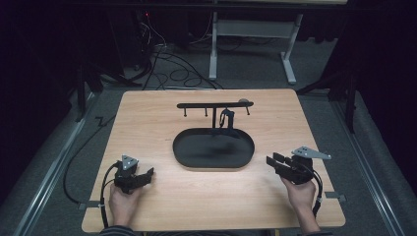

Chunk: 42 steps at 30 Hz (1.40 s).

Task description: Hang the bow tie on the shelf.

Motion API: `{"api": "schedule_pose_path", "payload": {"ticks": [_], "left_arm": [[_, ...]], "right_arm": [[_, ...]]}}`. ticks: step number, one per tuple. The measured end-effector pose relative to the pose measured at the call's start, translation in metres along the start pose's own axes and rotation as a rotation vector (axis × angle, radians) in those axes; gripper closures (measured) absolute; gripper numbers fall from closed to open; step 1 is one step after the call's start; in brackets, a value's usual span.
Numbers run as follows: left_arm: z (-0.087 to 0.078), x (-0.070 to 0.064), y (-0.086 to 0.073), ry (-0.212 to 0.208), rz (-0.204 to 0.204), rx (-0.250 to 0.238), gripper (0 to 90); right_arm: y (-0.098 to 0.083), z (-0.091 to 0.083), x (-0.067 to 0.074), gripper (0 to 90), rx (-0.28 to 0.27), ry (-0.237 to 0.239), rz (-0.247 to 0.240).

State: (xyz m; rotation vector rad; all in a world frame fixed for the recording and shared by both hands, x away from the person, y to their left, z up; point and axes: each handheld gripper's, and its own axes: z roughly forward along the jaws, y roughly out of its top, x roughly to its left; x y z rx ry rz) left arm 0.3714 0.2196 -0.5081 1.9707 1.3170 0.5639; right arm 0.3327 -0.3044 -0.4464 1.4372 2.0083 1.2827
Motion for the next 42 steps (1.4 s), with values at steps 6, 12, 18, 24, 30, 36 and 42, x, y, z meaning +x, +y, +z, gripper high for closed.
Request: {"api": "schedule_pose_path", "payload": {"ticks": [6,12,18,24,30,36,42], "left_arm": [[0.0,0.0,0.0,0.0,0.0,0.0,30.2],[0.0,0.0,0.0,0.0,0.0,0.0,30.2],[0.0,0.0,0.0,0.0,0.0,0.0,30.2],[0.0,0.0,0.0,0.001,0.001,0.0,30.2],[0.0,0.0,0.0,0.0,0.001,0.001,30.1],[0.0,0.0,0.0,0.0,0.001,0.0,30.1],[0.0,0.0,0.0,0.0,0.001,0.0,30.1]], "right_arm": [[-0.005,0.004,-0.002,62.4,0.01,-0.009,0.0],[-0.01,0.008,-0.004,62.3,0.027,-0.016,0.007],[-0.014,0.013,-0.006,62.2,0.045,-0.023,0.01],[-0.02,0.017,-0.006,62.0,0.064,-0.026,0.015],[-0.024,0.022,-0.005,61.8,0.083,-0.031,0.01],[-0.027,0.027,-0.005,61.1,0.103,-0.045,0.0],[-0.03,0.032,-0.005,61.1,0.118,-0.053,-0.002]]}}
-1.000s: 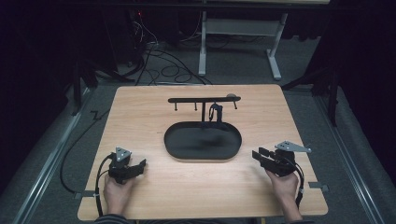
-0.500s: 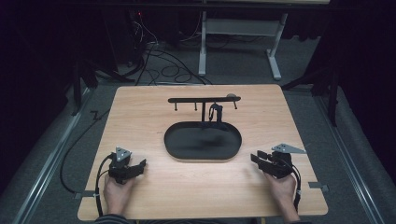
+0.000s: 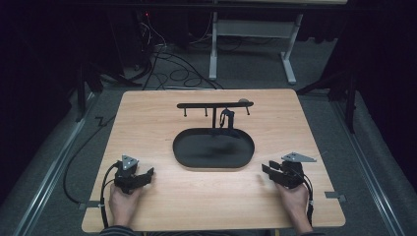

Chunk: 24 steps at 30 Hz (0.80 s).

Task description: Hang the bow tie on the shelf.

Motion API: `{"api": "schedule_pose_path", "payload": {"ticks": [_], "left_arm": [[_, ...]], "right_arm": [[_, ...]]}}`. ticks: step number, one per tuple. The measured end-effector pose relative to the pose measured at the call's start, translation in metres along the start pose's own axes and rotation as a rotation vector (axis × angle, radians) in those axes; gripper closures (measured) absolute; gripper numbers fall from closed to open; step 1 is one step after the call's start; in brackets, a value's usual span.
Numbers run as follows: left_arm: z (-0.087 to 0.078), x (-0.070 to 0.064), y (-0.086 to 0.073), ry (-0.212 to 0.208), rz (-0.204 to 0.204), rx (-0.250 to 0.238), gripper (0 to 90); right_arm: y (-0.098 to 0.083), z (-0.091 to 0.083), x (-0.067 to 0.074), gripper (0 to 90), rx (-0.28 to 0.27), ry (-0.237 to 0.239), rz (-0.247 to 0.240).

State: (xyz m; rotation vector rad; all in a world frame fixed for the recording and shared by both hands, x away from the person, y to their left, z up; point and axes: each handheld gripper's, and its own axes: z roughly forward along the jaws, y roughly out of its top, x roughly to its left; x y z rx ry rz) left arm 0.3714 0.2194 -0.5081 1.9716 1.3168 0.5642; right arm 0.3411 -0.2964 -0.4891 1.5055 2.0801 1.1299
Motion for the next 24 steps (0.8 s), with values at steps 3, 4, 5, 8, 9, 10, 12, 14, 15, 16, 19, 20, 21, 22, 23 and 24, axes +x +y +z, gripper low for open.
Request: {"api": "schedule_pose_path", "payload": {"ticks": [3,4,5,8,9,10,12,14,15,16,19,20,21,22,23,24], "left_arm": [[0.0,0.0,0.0,-0.001,0.0,0.0,30.1],[0.0,0.0,0.0,-0.001,0.0,0.0,30.1],[0.0,0.0,0.0,0.0,0.0,0.0,30.1],[0.0,0.0,0.0,-0.001,0.001,0.001,30.1],[0.0,0.0,0.0,0.0,0.0,0.0,30.1],[0.0,0.0,0.0,-0.001,0.0,0.0,30.1],[0.0,0.0,0.0,0.0,0.0,0.0,30.1],[0.0,0.0,0.0,-0.001,0.0,0.0,30.1],[0.0,0.0,0.0,0.0,0.001,0.0,30.1],[0.0,0.0,0.0,-0.001,0.0,0.0,30.1],[0.0,0.0,0.0,-0.001,0.0,0.0,30.1],[0.0,0.0,0.0,-0.001,0.0,0.001,30.1],[0.0,0.0,0.0,0.0,0.0,0.0,30.1],[0.0,0.0,0.0,-0.001,0.0,0.001,30.1],[0.0,0.0,0.0,0.0,0.0,0.0,30.1],[0.0,0.0,0.0,-0.001,0.001,0.001,30.0]], "right_arm": [[-0.002,0.003,0.0,61.1,0.008,-0.007,0.0],[-0.002,0.003,-0.001,61.1,0.011,-0.009,-0.006],[-0.003,0.004,-0.001,61.0,0.012,-0.011,-0.005],[-0.004,0.006,-0.001,60.7,0.017,-0.018,-0.006],[-0.004,0.007,-0.001,60.5,0.022,-0.022,-0.007],[-0.005,0.008,-0.001,60.4,0.022,-0.023,-0.012],[-0.006,0.01,0.0,60.3,0.031,-0.035,-0.017],[-0.007,0.012,0.001,60.2,0.029,-0.04,-0.025],[-0.007,0.012,0.001,60.2,0.028,-0.043,-0.031],[-0.007,0.012,0.002,60.1,0.03,-0.049,-0.037],[-0.007,0.012,0.004,58.1,0.032,-0.057,-0.046],[-0.007,0.013,0.004,56.8,0.035,-0.062,-0.06],[-0.007,0.013,0.006,55.5,0.037,-0.073,-0.073],[-0.007,0.014,0.009,54.3,0.042,-0.084,-0.093],[-0.007,0.015,0.011,53.1,0.047,-0.098,-0.12],[-0.007,0.016,0.014,51.6,0.054,-0.113,-0.143]]}}
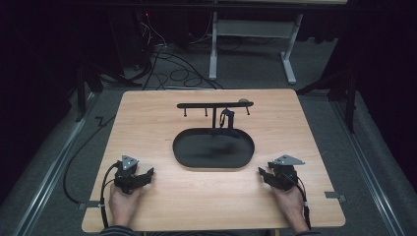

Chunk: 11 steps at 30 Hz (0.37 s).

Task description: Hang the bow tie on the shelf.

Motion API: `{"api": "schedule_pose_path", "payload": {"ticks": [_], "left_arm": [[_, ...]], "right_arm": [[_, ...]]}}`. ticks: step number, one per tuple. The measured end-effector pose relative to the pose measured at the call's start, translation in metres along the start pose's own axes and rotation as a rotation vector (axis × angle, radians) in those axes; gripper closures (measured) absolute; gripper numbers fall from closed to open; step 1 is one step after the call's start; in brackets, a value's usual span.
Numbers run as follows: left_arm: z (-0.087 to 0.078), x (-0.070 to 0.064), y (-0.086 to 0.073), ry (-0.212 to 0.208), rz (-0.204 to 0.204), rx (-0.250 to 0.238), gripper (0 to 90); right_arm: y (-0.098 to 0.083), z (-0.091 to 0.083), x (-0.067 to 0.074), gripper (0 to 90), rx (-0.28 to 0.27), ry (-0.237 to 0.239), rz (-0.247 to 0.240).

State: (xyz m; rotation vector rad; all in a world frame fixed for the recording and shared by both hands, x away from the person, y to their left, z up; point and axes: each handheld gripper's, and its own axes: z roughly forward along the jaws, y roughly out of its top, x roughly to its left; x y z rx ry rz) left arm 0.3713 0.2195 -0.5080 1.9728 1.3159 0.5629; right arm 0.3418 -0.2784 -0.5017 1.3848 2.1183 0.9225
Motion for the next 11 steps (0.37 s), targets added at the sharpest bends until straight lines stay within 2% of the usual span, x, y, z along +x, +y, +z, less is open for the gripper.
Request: {"api": "schedule_pose_path", "payload": {"ticks": [1,11], "left_arm": [[0.0,0.0,0.0,0.0,-0.001,-0.001,30.0],[0.0,0.0,0.0,0.0,0.0,-0.001,30.0]], "right_arm": [[0.0003,0.0004,0.002,50.9,0.0,-0.004,-0.012],[0.0006,0.0011,0.0013,48.8,0.0,-0.001,-0.012]]}}
